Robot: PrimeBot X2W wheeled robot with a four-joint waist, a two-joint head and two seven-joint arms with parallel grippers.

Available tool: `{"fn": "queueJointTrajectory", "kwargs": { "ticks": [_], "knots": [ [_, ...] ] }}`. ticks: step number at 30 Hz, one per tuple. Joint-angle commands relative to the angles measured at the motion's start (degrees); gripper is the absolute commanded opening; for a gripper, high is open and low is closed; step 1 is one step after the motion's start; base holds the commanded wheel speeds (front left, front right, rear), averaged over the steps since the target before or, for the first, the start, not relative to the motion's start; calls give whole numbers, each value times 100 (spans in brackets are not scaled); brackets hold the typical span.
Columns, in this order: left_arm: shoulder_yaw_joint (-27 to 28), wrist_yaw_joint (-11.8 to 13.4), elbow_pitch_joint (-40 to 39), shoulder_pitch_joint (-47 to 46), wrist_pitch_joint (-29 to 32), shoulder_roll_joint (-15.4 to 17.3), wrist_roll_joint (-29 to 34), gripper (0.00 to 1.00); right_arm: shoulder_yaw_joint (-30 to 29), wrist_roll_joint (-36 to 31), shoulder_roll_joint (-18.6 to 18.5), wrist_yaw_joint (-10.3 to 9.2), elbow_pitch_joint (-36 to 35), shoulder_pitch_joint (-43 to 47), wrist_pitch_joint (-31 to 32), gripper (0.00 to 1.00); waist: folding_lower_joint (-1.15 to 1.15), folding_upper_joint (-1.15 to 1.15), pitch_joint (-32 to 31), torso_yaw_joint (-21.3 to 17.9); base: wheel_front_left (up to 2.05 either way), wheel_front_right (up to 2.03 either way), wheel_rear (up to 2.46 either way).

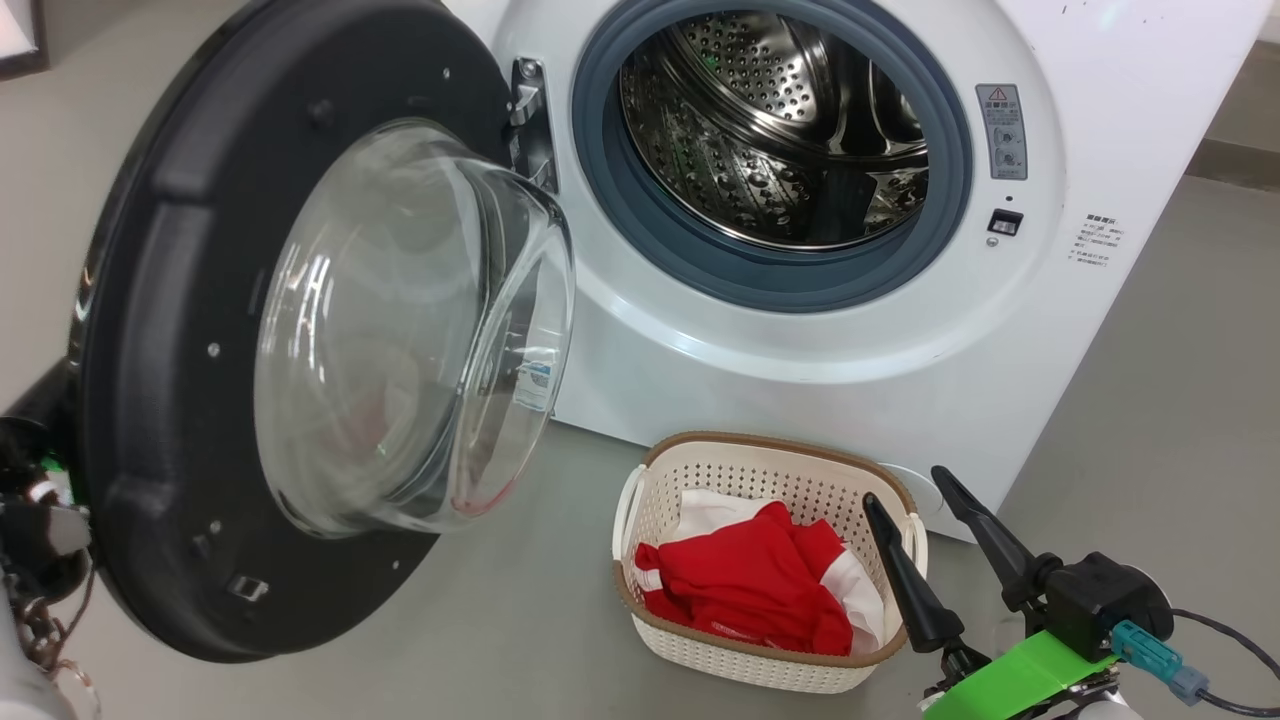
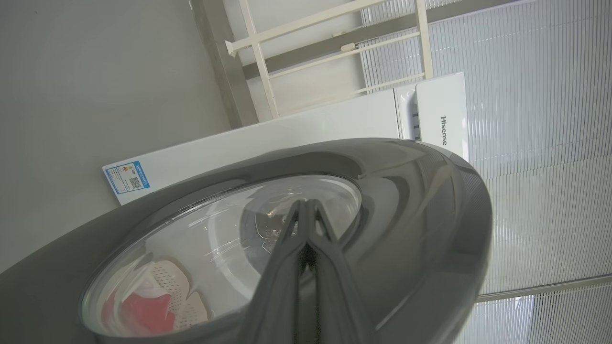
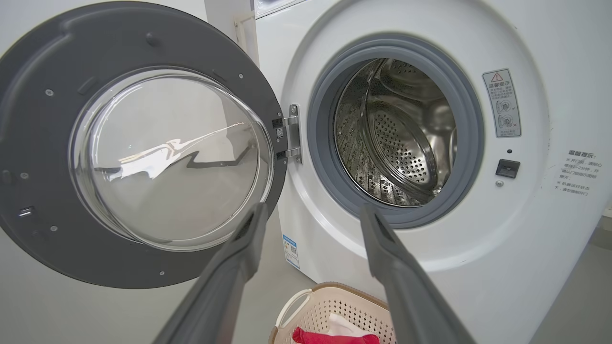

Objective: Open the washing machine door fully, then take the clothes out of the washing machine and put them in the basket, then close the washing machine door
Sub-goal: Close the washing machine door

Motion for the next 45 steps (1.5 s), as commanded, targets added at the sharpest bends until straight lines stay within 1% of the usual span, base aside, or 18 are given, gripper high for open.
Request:
{"fn": "queueJointTrajectory", "kwargs": {
  "ticks": [1, 10, 16, 18, 25, 30, 31, 32, 34, 45],
  "knots": [
    [27, 13, -234, 90, 130, 78, -64, 0, 97, 117, -22, 28, -138, -159, -37, 100, 0, 0, 1, 4, 0, 0, 0],
    [-94, 360, -1603, 588, 692, -447, -369, 0, 71, 121, 2, 28, -131, -172, -37, 100, 0, 0, 14, 12, 0, 0, 0],
    [-418, 633, -2387, 970, 859, -564, -640, 0, 95, 125, 26, 28, -133, -198, -37, 100, 0, 0, 14, -45, 0, 0, 0],
    [-595, 729, -2564, 1091, 859, -569, -860, 0, 98, 128, 32, 28, -136, -209, -37, 100, 0, 0, 20, -80, 0, 0, 0],
    [-1424, 979, -3109, 1583, 500, -573, -1675, 0, 79, 124, 40, 28, -150, -212, -37, 100, 0, 0, 33, -197, 0, 0, 0],
    [-1919, 1105, -3522, 1927, 213, -573, -2033, 0, 67, 128, 44, 28, -142, -216, -37, 100, 0, 0, 25, -292, 0, 0, 0],
    [-1919, 1105, -3522, 1927, 213, -573, -2033, 0, 67, 128, 44, 28, -142, -216, -37, 100, 0, 0, 25, -292, 0, 0, 0],
    [-2063, 1141, -3670, 2033, 135, -573, -2134, 0, 59, 130, 47, 28, -141, -221, -37, 100, 0, 0, 20, -331, 0, 0, 0],
    [-2178, 1181, -3799, 2123, 63, -573, -2225, 0, 66, 132, 46, 28, -140, -226, -37, 100, 0, 0, 19, -371, 0, 0, 0],
    [-2548, 1263, -4179, 2443, -201, -574, -2546, 0, 63, 127, 44, 28, -145, -226, -37, 100, 0, 0, 35, -581, 0, 0, 0]
  ]
}}
